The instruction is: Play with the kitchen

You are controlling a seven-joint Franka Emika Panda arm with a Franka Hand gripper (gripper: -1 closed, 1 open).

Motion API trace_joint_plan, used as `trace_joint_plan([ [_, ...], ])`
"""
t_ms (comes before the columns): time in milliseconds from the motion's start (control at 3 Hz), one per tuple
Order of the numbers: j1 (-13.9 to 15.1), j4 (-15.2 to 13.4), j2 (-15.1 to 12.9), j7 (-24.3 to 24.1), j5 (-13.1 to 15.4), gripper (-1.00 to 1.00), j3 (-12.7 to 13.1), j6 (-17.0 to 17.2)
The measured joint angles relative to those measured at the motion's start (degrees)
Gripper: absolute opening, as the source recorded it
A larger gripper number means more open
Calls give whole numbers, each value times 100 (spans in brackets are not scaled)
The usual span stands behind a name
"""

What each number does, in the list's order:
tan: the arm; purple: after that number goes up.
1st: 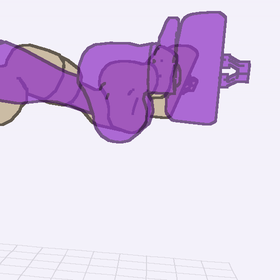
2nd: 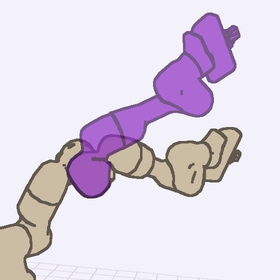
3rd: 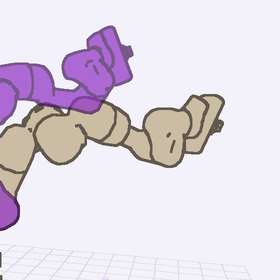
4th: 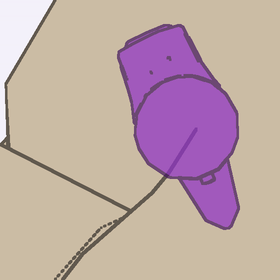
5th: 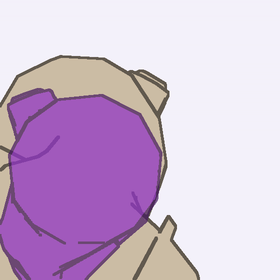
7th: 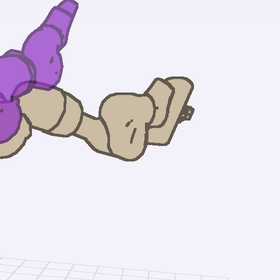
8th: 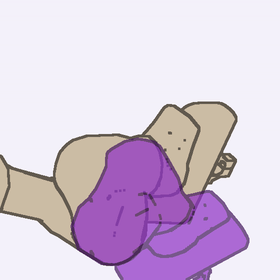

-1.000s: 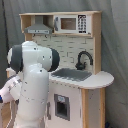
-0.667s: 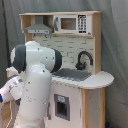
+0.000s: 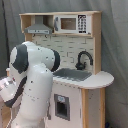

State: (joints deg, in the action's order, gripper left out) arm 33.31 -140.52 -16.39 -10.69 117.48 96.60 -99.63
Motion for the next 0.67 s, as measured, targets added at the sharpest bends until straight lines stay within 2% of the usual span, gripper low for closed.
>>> trace_joint_plan([
  [333,-226,29,0,-59,-130,100,192,491],
  [667,-226,104,1,-49,-310,100,589,897],
])
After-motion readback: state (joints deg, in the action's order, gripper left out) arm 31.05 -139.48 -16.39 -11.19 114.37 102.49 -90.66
